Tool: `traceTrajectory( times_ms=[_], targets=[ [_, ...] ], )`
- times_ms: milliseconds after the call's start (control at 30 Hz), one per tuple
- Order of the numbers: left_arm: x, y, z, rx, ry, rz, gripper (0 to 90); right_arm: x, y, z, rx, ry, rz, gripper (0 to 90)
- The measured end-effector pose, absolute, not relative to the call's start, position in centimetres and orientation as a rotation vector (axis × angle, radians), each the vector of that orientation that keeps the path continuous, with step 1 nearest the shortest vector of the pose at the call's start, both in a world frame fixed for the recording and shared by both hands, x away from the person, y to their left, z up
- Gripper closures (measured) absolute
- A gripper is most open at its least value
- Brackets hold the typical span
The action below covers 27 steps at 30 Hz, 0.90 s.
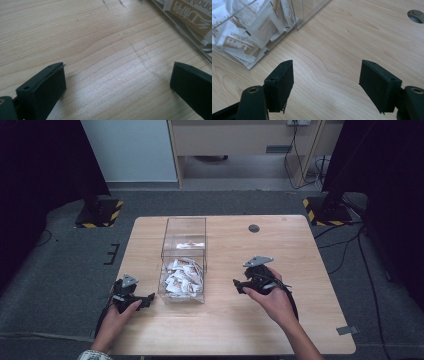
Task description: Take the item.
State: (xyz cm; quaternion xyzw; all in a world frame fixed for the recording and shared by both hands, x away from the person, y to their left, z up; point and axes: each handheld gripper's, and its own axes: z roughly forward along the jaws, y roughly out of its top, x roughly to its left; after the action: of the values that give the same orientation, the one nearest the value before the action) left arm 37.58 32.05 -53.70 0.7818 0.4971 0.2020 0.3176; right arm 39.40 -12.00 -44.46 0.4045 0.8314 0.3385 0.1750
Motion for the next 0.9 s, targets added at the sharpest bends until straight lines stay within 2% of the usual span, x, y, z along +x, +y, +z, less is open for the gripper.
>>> traceTrajectory(
  times_ms=[900],
  targets=[
    [37.6,32.1,-53.7,2.058,1.307,0.531,0.0,40.7,-6.5,-39.9,1.011,2.378,1.04,42.7]
  ],
)
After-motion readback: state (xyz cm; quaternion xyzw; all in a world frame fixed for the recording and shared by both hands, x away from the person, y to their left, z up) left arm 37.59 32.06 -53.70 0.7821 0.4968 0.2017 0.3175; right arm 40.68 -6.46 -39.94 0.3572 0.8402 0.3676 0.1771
